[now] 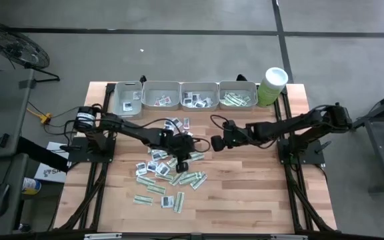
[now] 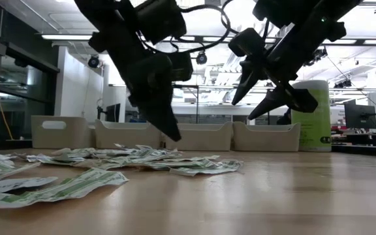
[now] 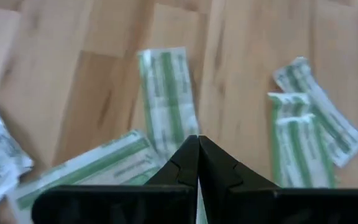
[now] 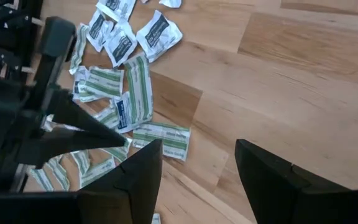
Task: Pick & Place First Aid Supplies
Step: Put the green bandage into the right gray bin
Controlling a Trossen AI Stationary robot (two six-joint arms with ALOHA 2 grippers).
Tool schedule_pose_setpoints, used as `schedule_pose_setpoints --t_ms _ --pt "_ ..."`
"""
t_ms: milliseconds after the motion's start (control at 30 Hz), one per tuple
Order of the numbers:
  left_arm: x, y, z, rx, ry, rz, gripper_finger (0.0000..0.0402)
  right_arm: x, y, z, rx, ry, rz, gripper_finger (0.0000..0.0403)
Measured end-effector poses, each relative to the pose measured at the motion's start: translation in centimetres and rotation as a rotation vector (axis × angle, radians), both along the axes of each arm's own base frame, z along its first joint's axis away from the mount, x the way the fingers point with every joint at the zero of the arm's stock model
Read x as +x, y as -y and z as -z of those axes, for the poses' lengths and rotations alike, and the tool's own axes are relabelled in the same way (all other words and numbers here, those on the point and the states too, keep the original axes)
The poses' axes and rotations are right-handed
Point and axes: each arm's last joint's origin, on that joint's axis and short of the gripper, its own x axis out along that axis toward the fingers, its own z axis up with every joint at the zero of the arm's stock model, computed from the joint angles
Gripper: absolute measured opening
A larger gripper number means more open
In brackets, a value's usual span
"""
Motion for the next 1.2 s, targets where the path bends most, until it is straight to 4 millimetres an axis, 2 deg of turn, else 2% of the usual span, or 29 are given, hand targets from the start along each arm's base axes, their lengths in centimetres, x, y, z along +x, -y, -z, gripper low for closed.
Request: schedule_pose_setpoints --t_ms 767,1033,1200 --pt "0.9 0.0 3.2 0.009 -0.054 -0.059 0.0000 0.0 -3.2 0.1 -0.017 0.024 -0.002 0.0197" --pt "0.9 0.0 3.3 0.007 -0.059 -0.064 0.0000 2.2 -4.1 3.1 0.054 0.052 -0.057 0.0197" --pt "0.8 0.0 3.4 -0.001 -0.065 -0.076 0.0000 3.1 -4.2 5.0 0.064 0.058 -0.026 0.0197"
